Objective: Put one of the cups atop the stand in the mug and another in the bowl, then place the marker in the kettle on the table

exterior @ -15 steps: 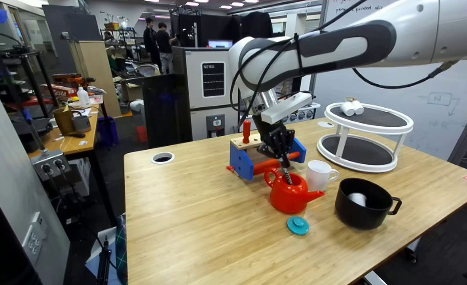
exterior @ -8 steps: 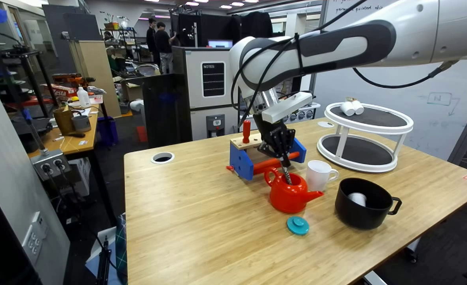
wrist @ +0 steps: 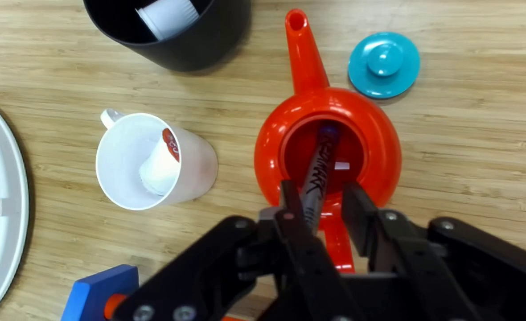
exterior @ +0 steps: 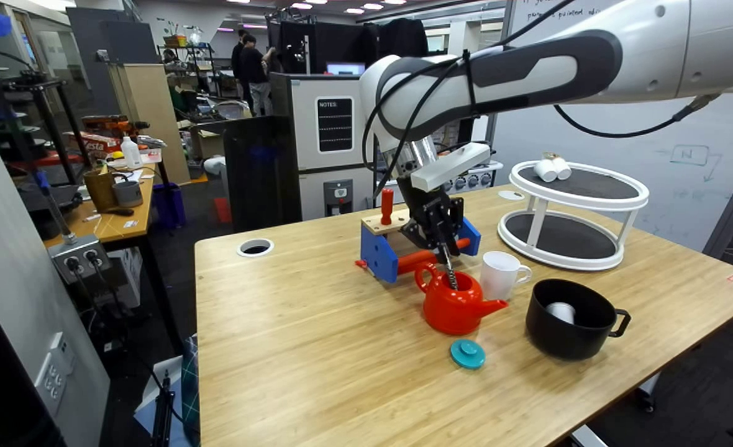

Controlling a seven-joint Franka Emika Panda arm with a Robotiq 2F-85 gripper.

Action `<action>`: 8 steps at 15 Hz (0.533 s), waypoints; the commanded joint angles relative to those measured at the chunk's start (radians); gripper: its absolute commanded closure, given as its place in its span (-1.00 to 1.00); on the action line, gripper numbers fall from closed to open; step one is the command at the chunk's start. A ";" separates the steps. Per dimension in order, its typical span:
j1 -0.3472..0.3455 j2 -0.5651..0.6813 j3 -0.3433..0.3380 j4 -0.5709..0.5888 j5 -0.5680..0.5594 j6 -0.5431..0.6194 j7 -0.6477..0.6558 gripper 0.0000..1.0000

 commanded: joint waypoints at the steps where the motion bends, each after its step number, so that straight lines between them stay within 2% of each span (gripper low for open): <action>1: -0.006 0.017 0.006 0.043 0.007 -0.037 -0.025 -0.23; 6: -0.006 0.020 0.005 0.046 0.006 -0.039 -0.028 -0.93; 8: -0.009 0.030 0.005 0.056 0.007 -0.048 -0.034 -1.00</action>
